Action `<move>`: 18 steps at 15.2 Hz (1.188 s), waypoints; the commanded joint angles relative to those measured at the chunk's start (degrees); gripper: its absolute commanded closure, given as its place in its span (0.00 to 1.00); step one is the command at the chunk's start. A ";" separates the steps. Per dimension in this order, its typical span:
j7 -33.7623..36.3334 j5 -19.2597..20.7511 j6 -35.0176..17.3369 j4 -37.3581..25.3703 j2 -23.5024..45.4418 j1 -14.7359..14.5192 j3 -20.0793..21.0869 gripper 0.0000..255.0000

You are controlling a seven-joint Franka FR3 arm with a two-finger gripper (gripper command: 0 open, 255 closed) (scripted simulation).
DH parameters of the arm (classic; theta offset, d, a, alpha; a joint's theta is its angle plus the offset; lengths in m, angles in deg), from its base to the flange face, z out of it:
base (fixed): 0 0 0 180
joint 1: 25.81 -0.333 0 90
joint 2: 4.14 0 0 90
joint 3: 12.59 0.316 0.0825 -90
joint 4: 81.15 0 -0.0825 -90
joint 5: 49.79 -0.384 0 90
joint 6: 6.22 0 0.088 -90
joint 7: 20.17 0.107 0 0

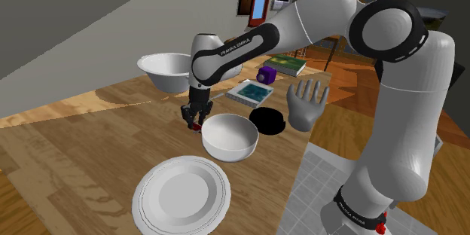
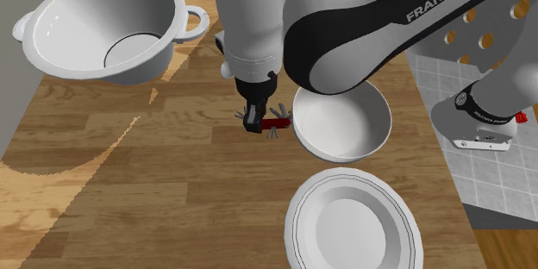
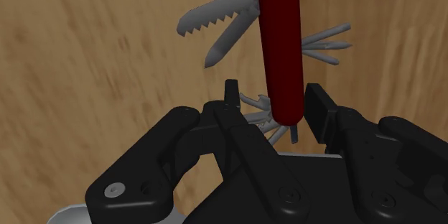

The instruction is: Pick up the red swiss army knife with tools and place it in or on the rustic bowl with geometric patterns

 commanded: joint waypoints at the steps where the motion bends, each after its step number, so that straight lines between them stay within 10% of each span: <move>1: 0.00 0.00 0.01 0.01 0.01 0.00 0.00 1.00; 18: 0.76 -0.28 10.24 -5.23 -5.06 0.31 0.10 1.00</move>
